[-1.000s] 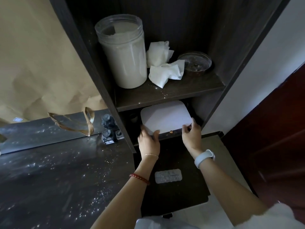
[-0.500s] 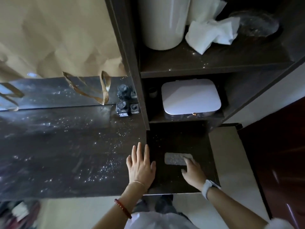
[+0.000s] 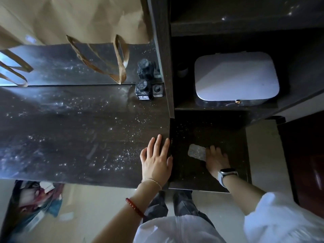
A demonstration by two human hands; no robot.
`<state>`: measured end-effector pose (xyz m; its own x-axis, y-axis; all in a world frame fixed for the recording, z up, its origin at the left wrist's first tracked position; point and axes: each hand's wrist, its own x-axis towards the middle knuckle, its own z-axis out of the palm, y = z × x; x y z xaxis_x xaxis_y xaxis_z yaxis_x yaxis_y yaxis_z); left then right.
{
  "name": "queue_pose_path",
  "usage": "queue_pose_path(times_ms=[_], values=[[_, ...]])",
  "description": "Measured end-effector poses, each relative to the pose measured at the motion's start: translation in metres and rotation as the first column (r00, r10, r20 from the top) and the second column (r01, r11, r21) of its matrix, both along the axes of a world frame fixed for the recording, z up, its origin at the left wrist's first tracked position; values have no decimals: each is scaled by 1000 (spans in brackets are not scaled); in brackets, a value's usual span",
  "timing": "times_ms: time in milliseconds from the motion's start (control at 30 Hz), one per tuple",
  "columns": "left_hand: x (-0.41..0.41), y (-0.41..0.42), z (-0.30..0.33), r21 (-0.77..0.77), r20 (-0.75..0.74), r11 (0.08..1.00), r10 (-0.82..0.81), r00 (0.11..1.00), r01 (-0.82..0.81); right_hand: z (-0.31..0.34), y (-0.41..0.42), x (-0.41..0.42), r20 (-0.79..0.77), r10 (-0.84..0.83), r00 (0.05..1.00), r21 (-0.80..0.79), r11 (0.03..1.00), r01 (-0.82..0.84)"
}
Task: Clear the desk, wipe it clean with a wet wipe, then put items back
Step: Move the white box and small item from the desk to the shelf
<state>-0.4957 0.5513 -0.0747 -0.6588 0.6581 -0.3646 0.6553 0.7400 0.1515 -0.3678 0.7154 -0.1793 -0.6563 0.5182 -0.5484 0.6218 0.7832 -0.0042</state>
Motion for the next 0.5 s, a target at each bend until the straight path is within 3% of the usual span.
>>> queue_pose_path(times_ms=[100,167,267,333,500], values=[[0,1,0,15,0,1000,-8,1000,8,7,-4,7,-43,-79,996,-43,996,78],[3,2,1,54,25,999,-3,1000,2,20,-9,15,-217,-174,961,-109,982,154],[4,3,1,71,60,997,11,998,-15,52,-16,26,-527,-255,811,-167,966,195],[4,4,3,87,50,996,9,999,-14,78,-15,30,-683,-236,691,-126,970,207],[0,5,5,91,60,996,12,998,-17,144,13,22,-877,-100,470,71,941,332]])
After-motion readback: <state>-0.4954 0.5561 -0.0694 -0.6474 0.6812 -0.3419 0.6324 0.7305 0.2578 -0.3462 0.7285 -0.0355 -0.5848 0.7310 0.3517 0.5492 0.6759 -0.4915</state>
